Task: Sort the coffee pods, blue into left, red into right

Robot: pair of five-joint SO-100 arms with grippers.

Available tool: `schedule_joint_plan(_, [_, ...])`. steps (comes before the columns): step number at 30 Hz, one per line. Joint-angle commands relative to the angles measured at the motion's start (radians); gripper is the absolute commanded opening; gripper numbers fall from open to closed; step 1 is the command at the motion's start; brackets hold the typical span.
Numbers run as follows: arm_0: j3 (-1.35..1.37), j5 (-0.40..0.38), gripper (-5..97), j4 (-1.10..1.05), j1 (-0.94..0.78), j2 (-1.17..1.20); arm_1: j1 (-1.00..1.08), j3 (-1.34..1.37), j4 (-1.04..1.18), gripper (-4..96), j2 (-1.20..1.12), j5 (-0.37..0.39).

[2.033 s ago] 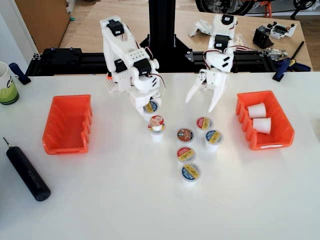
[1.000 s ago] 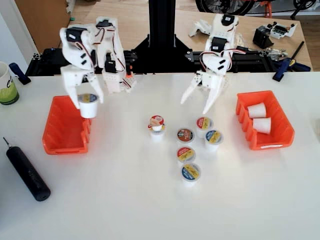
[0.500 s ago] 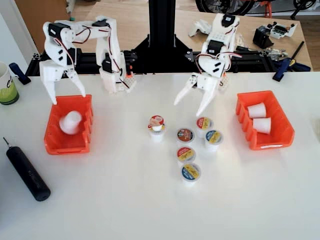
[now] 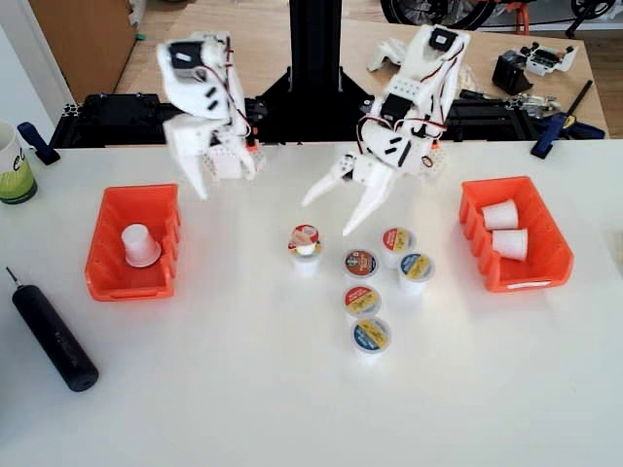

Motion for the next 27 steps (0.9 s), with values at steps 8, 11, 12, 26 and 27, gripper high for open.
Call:
schedule_joint_plan(8, [0.018,0.06,35,-0.003,-0.051,0.006,0.072,-0.02,-0.218,34.8,-0.155,-0.075])
schedule_joint_plan(11, [0.018,0.058,35,-0.015,-0.049,0.003,0.077,-0.025,-0.299,34.4,-0.238,-0.081])
schedule_joint_plan(12, [0.018,0.057,35,-0.018,-0.048,0.003,0.077,-0.031,-0.307,34.0,-0.258,-0.077])
schedule_joint_plan(26, [0.018,0.061,35,-0.018,-0.044,0.003,0.098,-0.067,-0.33,25.6,-0.313,-0.097])
schedule_joint_plan(27, [0.018,0.063,34,-0.021,-0.044,0.003,0.103,-0.074,-0.321,25.2,-0.313,-0.107])
